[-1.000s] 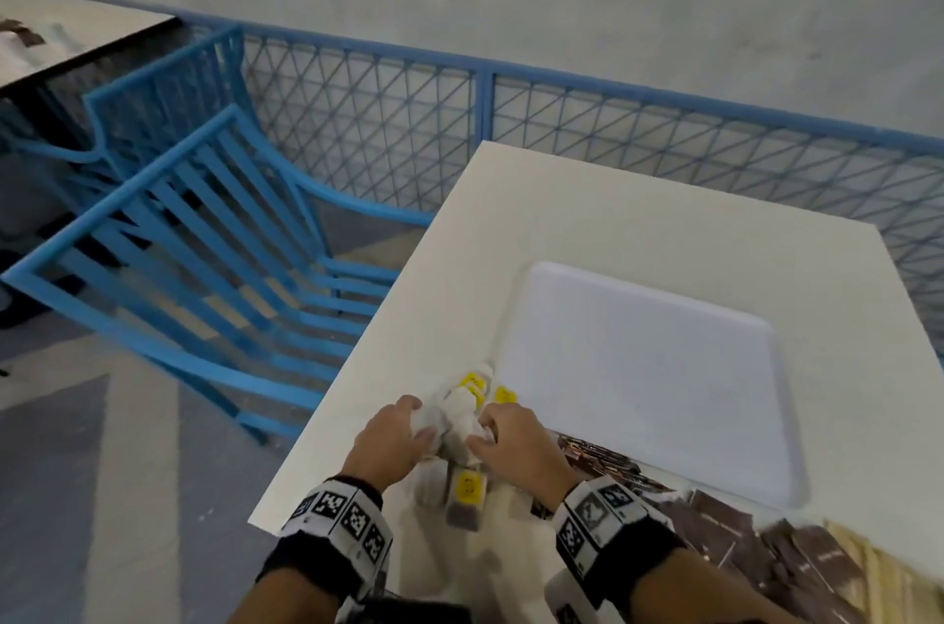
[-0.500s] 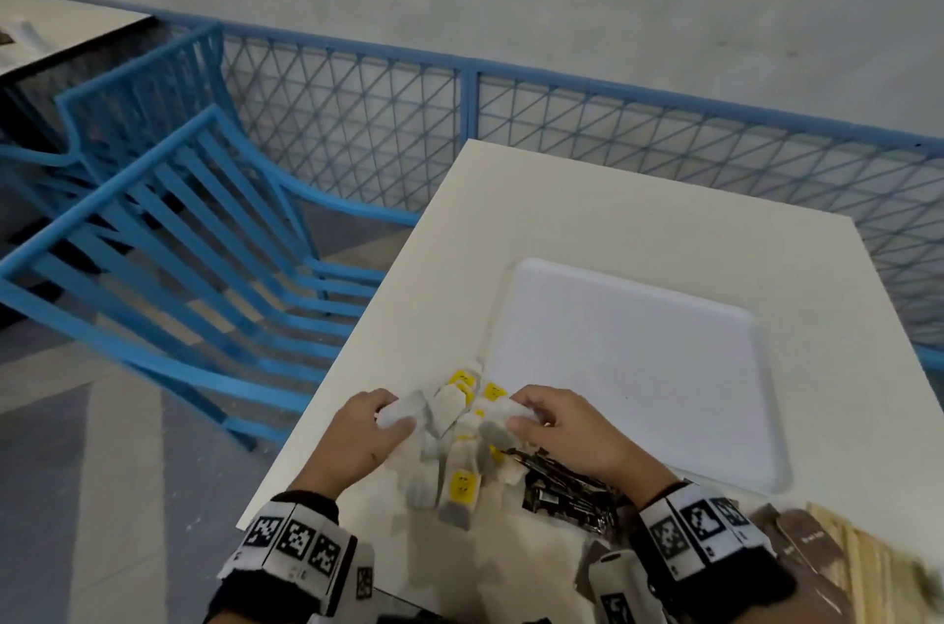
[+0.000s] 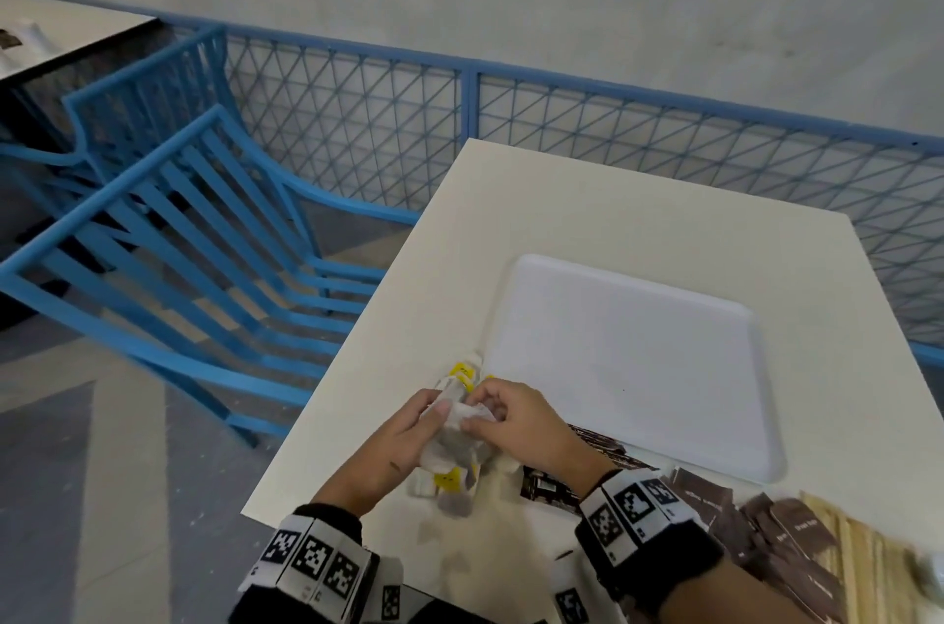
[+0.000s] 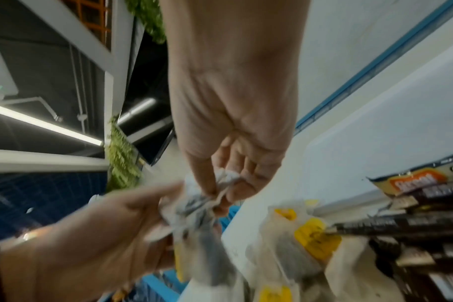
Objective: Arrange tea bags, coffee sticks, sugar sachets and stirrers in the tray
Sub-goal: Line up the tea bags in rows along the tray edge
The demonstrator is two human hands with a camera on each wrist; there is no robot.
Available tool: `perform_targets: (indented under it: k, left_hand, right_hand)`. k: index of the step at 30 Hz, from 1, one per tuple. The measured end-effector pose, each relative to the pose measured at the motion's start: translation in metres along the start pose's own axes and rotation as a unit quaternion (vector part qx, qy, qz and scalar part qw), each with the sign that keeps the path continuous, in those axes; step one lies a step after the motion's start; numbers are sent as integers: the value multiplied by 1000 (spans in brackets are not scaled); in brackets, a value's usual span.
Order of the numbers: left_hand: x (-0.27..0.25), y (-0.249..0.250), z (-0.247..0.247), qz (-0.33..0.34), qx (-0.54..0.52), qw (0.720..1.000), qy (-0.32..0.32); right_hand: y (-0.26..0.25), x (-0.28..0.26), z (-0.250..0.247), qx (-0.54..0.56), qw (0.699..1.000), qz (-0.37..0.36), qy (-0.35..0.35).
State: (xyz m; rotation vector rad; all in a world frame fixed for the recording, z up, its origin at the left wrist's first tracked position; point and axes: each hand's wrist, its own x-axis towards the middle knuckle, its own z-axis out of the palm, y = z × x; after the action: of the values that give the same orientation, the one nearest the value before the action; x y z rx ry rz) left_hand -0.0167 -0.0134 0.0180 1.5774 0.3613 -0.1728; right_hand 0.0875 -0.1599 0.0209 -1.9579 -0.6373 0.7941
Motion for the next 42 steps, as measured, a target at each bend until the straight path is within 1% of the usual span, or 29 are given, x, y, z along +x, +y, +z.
perform_targets:
  k: [3, 7, 8, 9, 11, 13, 15, 18, 20, 22, 25, 27, 28, 30, 32, 34, 37, 40, 42]
  left_hand:
    - [-2, -3, 1, 18, -5, 1000, -6]
    - [-5, -9, -6, 45, -28, 998, 29]
    - [-6, -11, -9, 50, -23, 997, 44]
    - [-7, -12, -13, 56, -15, 997, 59]
    - [-9, -15, -21, 63, 4, 994, 87]
    - [-12, -18, -29, 65, 15, 992, 111]
    - [-14, -20, -34, 70, 21, 990, 122]
    - [-16, -21, -37, 74, 23, 988, 132]
    - [-15, -20, -36, 74, 26, 988, 132]
    - [-14, -18, -34, 75, 31, 988, 130]
    - [-13, -18, -32, 79, 30, 989, 125]
    - [-12, -19, -31, 83, 30, 989, 119]
    - [-11, -19, -30, 85, 30, 989, 116]
    - [-10, -18, -29, 88, 26, 990, 111]
    - [-9, -16, -26, 93, 19, 990, 101]
    - [-7, -13, -22, 97, 11, 991, 93]
    - [-2, -6, -12, 99, 1, 992, 75]
    - [1, -1, -1, 91, -8, 994, 61]
    - [3, 4, 7, 91, -15, 994, 50]
  right_hand:
    - [0, 2, 9, 17, 999, -3, 40]
    - [-5, -2, 13, 141, 989, 3, 42]
    - [-4, -2, 12, 150, 988, 7, 43]
    - [-1, -3, 11, 125, 991, 8, 45]
    - [8, -3, 10, -7, 999, -12, 45]
    - [18, -6, 12, -135, 990, -45, 17]
    - [28, -8, 19, -232, 970, -62, -25]
    - [39, -8, 33, -358, 928, -71, -77]
    - [42, -8, 40, -414, 903, -87, -77]
    - [43, -8, 44, -422, 898, -109, -58]
    - [43, -10, 43, -400, 904, -145, -31]
    - [41, -12, 38, -361, 921, -143, -23]
    - [39, -14, 33, -323, 937, -128, -27]
    - [33, -20, 21, -213, 973, -78, -48]
    - [26, -27, 6, -100, 992, -36, -69]
    - [22, -33, -5, -40, 996, -28, -76]
    - [14, -37, -9, -5, 997, -45, -56]
    - [11, -38, -5, 43, 996, -48, -62]
    - [11, -39, -2, 73, 995, -47, -54]
